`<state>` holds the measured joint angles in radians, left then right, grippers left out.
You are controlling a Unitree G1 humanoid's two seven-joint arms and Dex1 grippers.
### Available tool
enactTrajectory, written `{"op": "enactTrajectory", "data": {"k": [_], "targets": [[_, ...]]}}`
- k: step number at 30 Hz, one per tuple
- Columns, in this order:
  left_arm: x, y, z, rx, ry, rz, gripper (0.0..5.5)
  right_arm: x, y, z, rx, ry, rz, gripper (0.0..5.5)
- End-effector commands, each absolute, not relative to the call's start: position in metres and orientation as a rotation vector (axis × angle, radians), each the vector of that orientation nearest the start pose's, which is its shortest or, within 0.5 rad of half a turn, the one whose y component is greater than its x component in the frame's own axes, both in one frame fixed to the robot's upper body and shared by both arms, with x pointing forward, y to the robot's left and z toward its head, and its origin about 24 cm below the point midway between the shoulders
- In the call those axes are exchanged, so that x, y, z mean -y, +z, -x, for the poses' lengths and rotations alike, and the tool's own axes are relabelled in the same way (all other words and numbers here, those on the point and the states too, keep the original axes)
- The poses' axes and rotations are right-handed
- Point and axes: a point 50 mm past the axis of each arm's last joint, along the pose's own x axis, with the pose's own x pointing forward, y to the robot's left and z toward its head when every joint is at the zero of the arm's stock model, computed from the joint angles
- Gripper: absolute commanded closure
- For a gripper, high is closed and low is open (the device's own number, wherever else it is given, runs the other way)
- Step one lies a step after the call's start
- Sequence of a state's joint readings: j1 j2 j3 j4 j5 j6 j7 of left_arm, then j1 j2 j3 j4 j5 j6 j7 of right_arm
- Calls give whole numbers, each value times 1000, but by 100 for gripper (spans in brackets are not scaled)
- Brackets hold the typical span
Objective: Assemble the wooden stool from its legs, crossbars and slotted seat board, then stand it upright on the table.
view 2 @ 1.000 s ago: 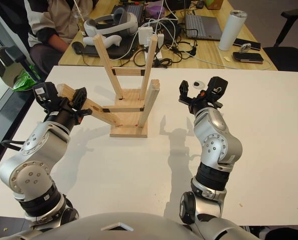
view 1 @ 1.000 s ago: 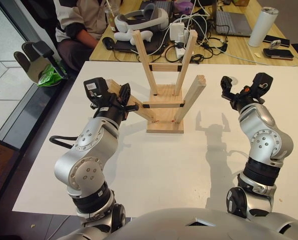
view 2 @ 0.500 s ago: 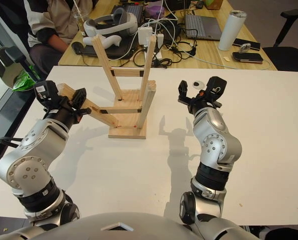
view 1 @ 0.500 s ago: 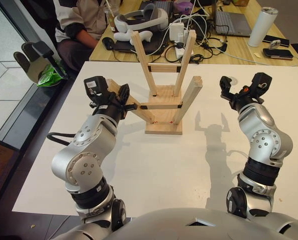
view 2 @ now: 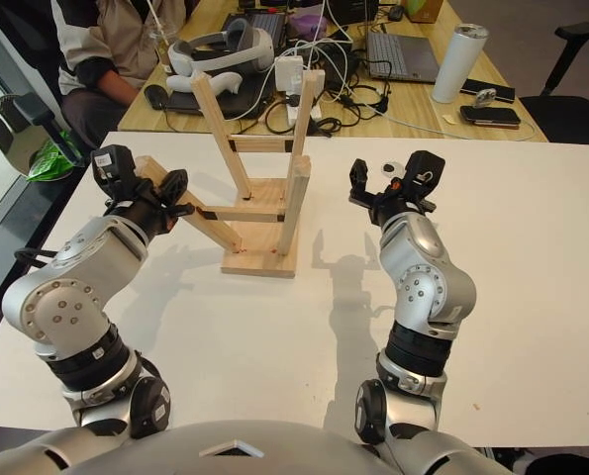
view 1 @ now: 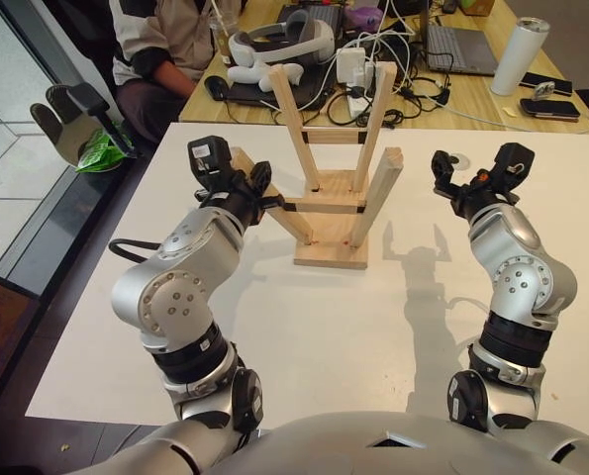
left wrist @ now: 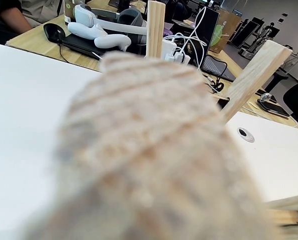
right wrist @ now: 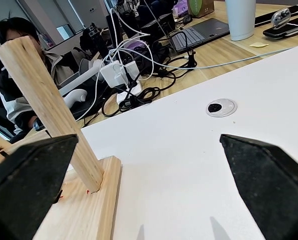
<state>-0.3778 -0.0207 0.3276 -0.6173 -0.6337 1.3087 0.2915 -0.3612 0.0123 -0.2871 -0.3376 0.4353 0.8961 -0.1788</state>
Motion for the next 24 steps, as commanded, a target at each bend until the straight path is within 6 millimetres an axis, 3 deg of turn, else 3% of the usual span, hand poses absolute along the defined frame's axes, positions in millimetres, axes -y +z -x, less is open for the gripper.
{"op": "enactTrajectory", "data": {"k": [1,7,16,17,24], "targets": [[-135,124,-255,-532,-173,341,448,162,133,-293,-199,-16,-386,10],[-127,136,-253,-443,-229,86,448,162,133,-293,-198,-17,-386,10],[-122,136,-250,-410,-253,37,448,162,133,-291,-190,-13,-374,10],[-122,136,-250,-408,-257,42,410,162,133,-291,-189,-12,-373,10],[-123,142,-253,-371,-239,88,302,162,133,-290,-185,-10,-371,10]]}}
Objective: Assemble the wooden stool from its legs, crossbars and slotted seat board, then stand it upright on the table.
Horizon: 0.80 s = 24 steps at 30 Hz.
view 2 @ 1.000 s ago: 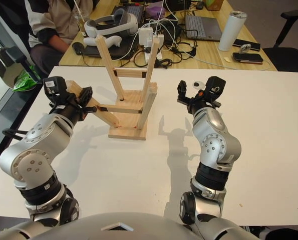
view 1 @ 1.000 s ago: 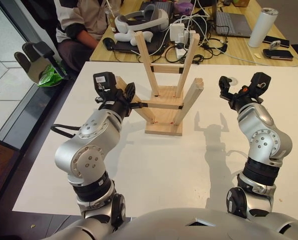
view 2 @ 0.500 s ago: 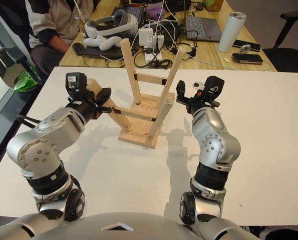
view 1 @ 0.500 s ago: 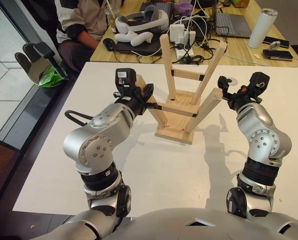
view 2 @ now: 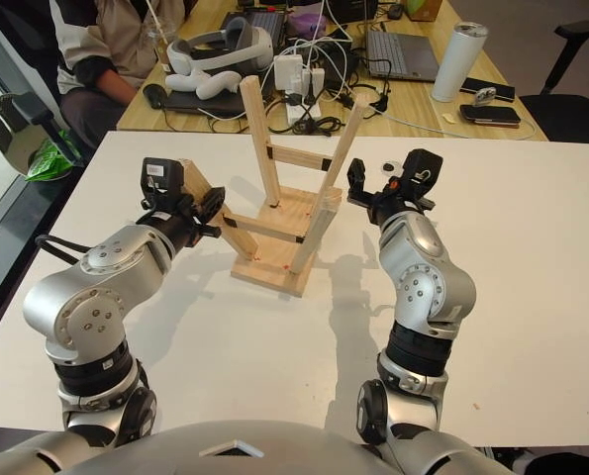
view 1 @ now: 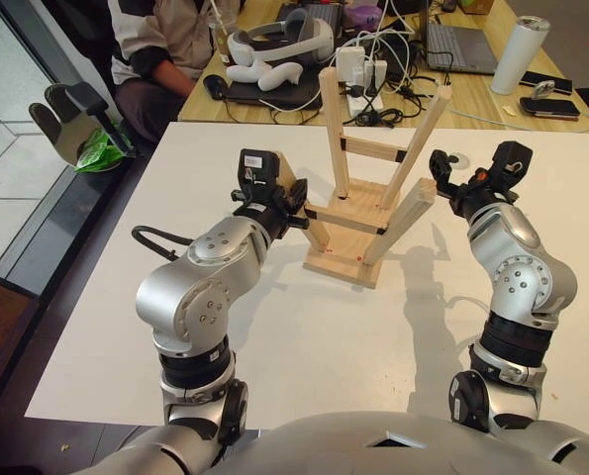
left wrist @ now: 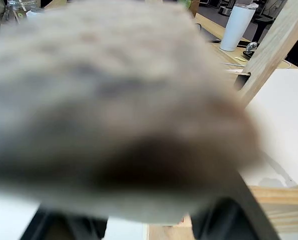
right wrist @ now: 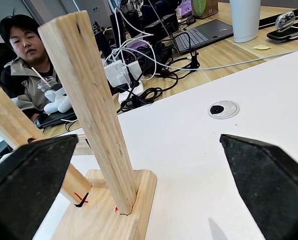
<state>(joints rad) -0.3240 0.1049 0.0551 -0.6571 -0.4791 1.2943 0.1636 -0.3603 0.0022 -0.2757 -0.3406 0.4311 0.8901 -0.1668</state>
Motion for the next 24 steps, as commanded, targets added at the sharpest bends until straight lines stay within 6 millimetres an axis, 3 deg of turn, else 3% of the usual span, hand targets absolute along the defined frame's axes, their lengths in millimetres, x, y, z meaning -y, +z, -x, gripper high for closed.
{"op": "enactTrajectory", "data": {"k": [1,6,10,18,20,24], "targets": [[-123,143,-253,-364,-237,99,302,162,133,-290,-184,-9,-370,10],[-121,149,-255,-331,-239,176,302,159,135,-290,-173,2,-362,10],[-124,151,-256,-313,-208,234,302,153,148,-286,-89,62,-364,10],[-129,183,-258,-103,-247,462,302,137,243,-262,400,311,-288,10],[-133,190,-257,-55,-256,492,302,127,266,-253,479,450,-296,10],[-140,202,-256,28,-276,526,302,104,261,-226,409,787,-239,10]]}}
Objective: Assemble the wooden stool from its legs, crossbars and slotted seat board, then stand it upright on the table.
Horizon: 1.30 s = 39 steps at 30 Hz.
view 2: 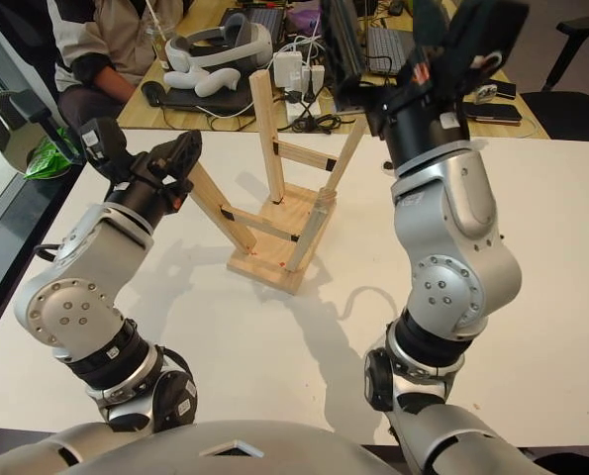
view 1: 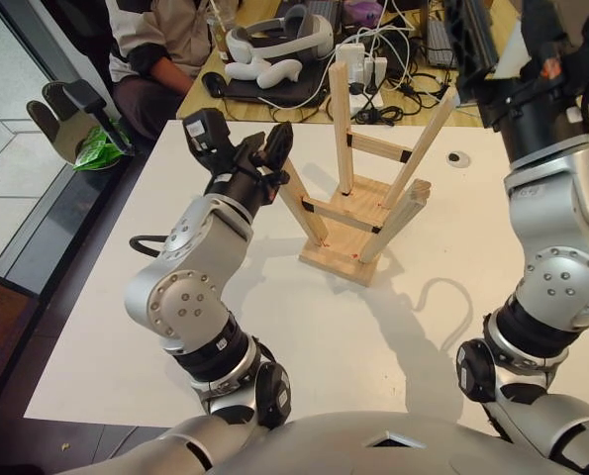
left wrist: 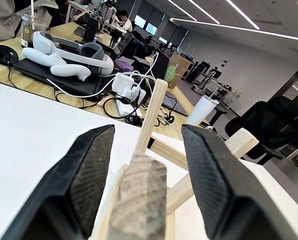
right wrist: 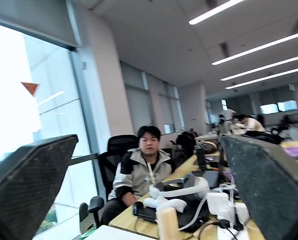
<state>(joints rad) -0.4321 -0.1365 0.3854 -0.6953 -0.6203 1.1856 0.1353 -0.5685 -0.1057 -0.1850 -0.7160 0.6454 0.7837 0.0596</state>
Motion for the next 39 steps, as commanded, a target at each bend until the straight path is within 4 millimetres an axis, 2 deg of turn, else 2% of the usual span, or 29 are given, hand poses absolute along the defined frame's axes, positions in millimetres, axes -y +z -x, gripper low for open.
{"op": "enactTrajectory", "data": {"k": [1,4,7,11,14,18,25,31,33,36,39], "targets": [[-142,205,-256,50,-274,535,302,100,256,-219,368,875,-266,10],[-151,215,-257,120,-258,613,302,93,237,-195,219,1140,-363,10],[-159,215,-258,130,-225,687,302,96,219,-183,83,1223,-423,10],[-169,214,-260,141,-169,740,302,102,189,-174,-115,1225,-386,10],[-170,208,-260,114,-133,741,302,110,165,-183,-230,1110,-296,10],[-171,205,-260,99,-113,741,302,118,148,-191,-270,990,-200,10],[-171,203,-261,89,-105,735,302,129,135,-207,-256,820,-112,10],[-170,197,-260,61,-91,712,302,152,120,-232,-268,544,-57,10],[-169,194,-259,45,-85,691,302,156,119,-236,-262,504,-65,10],[-168,188,-258,17,-72,655,302,147,128,-232,-213,570,-144,10],[-164,183,-257,-5,-61,629,300,124,156,-217,-77,775,-284,89]]}}
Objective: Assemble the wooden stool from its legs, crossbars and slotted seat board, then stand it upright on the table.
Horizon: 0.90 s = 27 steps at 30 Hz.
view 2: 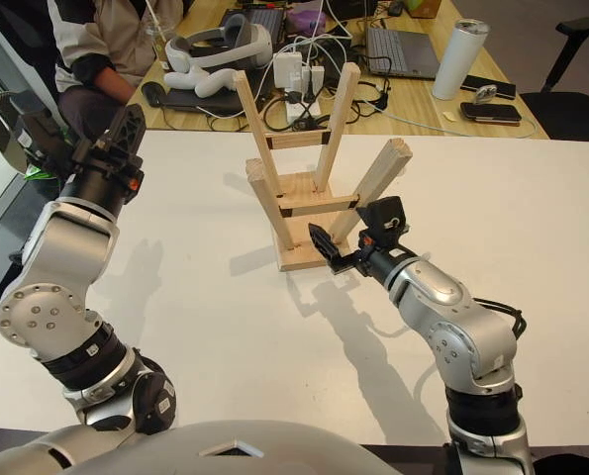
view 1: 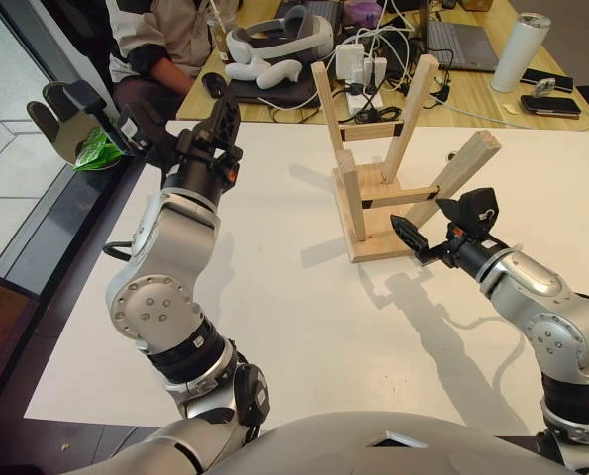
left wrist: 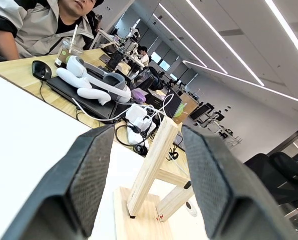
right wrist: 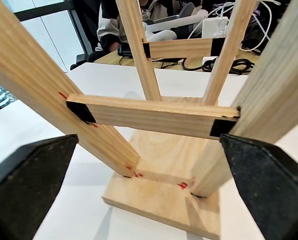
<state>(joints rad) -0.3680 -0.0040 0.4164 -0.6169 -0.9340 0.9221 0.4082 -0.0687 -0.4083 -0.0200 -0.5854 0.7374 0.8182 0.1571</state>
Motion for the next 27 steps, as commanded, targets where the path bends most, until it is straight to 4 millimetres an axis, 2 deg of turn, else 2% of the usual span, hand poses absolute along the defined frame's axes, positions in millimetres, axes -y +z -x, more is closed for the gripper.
{"op": "enactTrajectory", "data": {"k": [1,2,4,6,10,12,14,17,18,20,22,26,27], "targets": [[-162,183,-257,-5,-63,624,300,120,162,-216,-45,796,-297,107],[-162,183,-257,-6,-64,620,300,119,167,-218,-17,787,-299,131],[-162,182,-257,-7,-64,616,300,120,173,-227,16,716,-272,131],[-161,182,-258,-8,-65,613,300,123,176,-246,45,579,-230,131],[-158,182,-261,-10,-75,602,300,119,169,-276,25,400,-154,131],[-158,182,-262,-9,-74,587,300,110,161,-281,-8,383,-127,131],[-159,182,-262,-10,-68,581,300,104,140,-280,-126,398,-71,131],[-159,181,-262,-11,-63,575,300,109,88,-267,-428,440,96,131],[-158,181,-262,-11,-60,576,300,113,78,-263,-490,448,138,131],[-158,180,-261,-11,-54,581,300,119,70,-262,-519,436,204,131],[-158,179,-261,-11,-53,582,300,116,79,-266,-439,433,169,131],[-158,181,-263,-2,-55,579,300,103,134,-279,-66,428,43,131],[-158,182,-264,2,-58,577,300,101,153,-280,45,417,15,131]]}}
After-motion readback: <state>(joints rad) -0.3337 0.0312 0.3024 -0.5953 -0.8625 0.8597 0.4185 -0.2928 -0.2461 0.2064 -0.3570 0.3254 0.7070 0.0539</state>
